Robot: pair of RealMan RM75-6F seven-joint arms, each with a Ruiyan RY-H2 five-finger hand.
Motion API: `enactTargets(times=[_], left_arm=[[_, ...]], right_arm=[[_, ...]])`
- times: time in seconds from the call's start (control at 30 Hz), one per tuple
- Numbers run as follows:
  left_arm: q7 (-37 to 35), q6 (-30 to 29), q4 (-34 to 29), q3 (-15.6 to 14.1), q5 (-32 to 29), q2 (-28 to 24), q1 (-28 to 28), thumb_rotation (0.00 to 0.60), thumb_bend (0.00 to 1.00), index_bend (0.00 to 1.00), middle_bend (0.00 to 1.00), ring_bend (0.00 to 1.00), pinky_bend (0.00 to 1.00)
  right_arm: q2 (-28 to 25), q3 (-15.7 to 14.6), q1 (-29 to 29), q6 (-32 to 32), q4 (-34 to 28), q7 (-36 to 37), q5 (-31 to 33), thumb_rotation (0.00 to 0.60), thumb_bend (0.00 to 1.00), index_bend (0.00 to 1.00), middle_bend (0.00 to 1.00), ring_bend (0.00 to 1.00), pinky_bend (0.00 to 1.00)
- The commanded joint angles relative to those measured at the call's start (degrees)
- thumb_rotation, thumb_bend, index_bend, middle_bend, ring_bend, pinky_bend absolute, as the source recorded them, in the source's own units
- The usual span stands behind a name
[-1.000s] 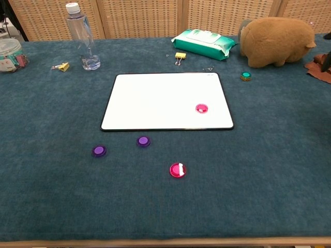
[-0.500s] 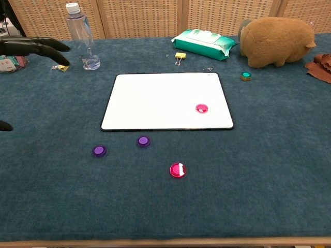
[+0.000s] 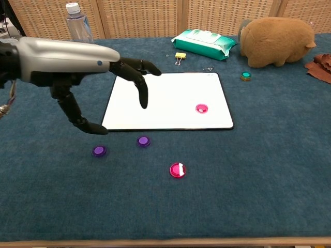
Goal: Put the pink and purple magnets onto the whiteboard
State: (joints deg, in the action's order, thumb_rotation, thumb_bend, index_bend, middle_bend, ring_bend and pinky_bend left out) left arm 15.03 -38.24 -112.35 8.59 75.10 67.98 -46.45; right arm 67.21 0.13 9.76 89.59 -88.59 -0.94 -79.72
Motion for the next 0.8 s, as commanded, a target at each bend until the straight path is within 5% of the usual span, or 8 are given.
enactTargets(times=[0.03, 0.27, 0.8], left_arm=[[7.13, 0.59, 1.76, -0.48, -7.47, 5.73, -4.10, 0.600, 0.25, 0.34, 0.00, 0.00, 0.00], [13.72, -2.26, 3.61, -3.08, -13.50, 11.07, -6.52, 0.600, 0.25, 0.34, 0.00, 0.00, 0.00], [16.94, -6.51, 9.12, -7.15, -15.86, 18.36, -7.18, 0.600, 0.25, 0.35, 0.00, 0.00, 0.00]], right_arm=[[0.00, 0.31, -0.23, -0.21, -0.06, -0.04, -0.23, 0.600, 0.42, 0.31, 0.00, 0.00, 0.00], [-0.32, 1.31, -0.71, -1.22, -0.14, 0.76, -0.24, 0.600, 0.42, 0.32, 0.00, 0.00, 0.00], [-1.01, 2.84, -1.52, -3.00, -0.44, 1.88, -0.59, 0.600, 0.42, 0.33, 0.00, 0.00, 0.00]])
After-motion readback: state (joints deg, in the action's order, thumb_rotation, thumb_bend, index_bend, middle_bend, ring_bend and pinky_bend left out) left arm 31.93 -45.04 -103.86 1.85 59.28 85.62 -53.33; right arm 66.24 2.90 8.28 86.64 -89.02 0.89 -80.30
